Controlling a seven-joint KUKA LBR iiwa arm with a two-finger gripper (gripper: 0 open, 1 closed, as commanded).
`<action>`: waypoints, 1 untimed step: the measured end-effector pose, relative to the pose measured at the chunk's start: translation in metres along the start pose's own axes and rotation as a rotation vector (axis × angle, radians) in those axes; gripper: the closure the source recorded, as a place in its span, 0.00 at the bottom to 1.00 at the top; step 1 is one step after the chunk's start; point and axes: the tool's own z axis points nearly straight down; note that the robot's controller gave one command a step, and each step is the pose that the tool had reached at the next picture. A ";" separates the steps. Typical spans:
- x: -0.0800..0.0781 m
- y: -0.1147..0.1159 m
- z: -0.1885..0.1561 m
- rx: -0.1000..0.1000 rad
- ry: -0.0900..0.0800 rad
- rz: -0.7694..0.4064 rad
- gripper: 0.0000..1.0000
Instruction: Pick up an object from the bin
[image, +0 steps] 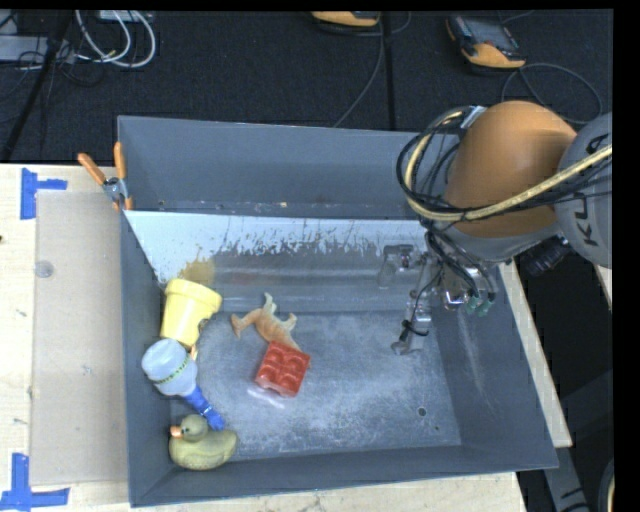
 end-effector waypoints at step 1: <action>-0.004 0.015 0.030 0.002 -0.010 -0.024 0.00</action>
Offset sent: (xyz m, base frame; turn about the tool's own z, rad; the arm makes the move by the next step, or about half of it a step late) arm 0.0014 0.0868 -0.1261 -0.0299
